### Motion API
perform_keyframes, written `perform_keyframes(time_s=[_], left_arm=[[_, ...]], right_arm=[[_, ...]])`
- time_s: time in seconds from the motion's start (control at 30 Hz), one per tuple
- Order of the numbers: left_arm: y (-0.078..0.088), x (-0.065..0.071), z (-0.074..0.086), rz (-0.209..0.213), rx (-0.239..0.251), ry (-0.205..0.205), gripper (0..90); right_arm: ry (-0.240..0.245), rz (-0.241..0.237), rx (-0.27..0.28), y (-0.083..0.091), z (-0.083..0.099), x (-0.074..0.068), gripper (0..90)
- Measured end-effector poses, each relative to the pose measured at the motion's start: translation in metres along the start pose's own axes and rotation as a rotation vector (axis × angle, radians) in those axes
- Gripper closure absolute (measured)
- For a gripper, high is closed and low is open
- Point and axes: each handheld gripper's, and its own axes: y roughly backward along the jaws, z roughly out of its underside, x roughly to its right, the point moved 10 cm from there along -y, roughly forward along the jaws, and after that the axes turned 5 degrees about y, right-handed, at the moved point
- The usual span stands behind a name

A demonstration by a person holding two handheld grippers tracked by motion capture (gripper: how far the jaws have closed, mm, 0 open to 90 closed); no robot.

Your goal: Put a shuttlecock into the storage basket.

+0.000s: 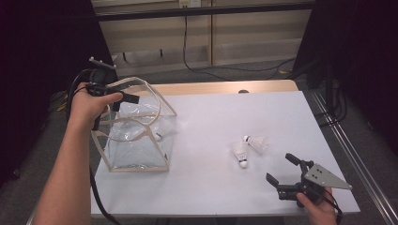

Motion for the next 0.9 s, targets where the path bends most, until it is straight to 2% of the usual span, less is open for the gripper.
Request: perform_keyframes(time_s=[0.07,0.47,0.53,0.63,0.7,0.9], left_arm=[[0.001,0.006,0.000,0.023,-0.005,-0.009,46.0],[0.002,0.033,-0.002,0.085,0.003,-0.041,37.6],[0.003,0.038,-0.002,0.108,0.003,-0.045,36.7],[0.003,0.044,-0.002,0.114,-0.001,-0.066,35.4],[0.004,0.050,0.000,0.133,-0.010,-0.076,34.3],[0.004,0.064,-0.001,0.161,-0.009,-0.094,30.4]], right_arm=[[0.001,0.000,0.000,0.000,0.000,0.000,1.4],[0.001,-0.001,0.000,0.000,0.000,0.000,1.4],[0.001,-0.001,0.001,0.000,0.000,0.000,1.4],[0.000,-0.001,0.001,0.000,0.000,0.000,1.4],[0.003,-0.001,-0.001,0.000,0.000,0.000,1.4],[0.004,0.000,0.001,0.000,0.000,0.000,1.4]])
